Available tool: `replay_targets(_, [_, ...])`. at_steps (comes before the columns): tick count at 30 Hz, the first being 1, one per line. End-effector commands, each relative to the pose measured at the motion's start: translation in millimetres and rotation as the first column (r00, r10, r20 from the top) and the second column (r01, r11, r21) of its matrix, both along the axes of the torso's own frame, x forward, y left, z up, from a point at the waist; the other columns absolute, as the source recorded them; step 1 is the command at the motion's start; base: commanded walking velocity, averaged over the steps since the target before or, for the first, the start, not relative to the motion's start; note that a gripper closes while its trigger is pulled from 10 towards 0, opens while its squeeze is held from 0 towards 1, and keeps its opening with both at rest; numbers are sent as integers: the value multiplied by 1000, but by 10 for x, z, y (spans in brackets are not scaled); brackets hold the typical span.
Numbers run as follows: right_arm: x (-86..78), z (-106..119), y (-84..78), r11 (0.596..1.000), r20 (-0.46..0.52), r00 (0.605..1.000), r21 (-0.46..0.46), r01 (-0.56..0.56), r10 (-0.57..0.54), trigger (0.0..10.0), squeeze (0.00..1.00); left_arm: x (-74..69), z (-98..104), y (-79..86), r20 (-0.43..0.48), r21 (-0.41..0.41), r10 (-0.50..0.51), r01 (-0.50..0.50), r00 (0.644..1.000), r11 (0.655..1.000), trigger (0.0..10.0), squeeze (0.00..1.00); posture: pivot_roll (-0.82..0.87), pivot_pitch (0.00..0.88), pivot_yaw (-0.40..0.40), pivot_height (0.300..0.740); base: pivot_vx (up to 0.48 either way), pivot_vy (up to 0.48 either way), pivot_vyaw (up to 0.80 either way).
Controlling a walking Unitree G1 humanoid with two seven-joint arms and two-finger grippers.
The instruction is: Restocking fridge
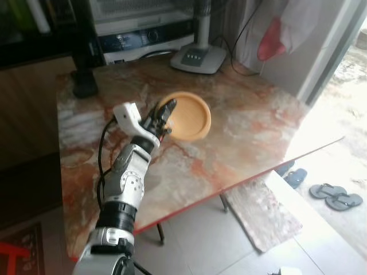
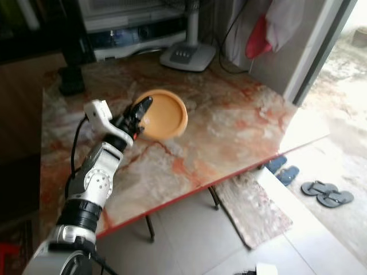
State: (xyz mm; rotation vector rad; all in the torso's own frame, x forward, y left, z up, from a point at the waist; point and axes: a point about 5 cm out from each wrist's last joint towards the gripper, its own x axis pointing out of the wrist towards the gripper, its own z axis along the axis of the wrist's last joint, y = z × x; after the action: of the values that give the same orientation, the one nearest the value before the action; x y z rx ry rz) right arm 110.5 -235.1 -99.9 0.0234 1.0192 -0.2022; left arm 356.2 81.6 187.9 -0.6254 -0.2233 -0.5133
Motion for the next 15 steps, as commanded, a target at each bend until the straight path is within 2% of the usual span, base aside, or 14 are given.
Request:
replay_targets(1, [-18,-20,57,1000,-8,1000,18,5,-4,10000,0,-24,-30,141,5,18,31,-31,999,999,10000,0,55,15,22,740,0,0,-775])
replay_targets(15, [-184,-68,93,999,-38,998,28,46,-45,10000,0,-250,-202,177,-33,34,-5,6,999,999,10000,0,50,73,56,740,0,0,-768])
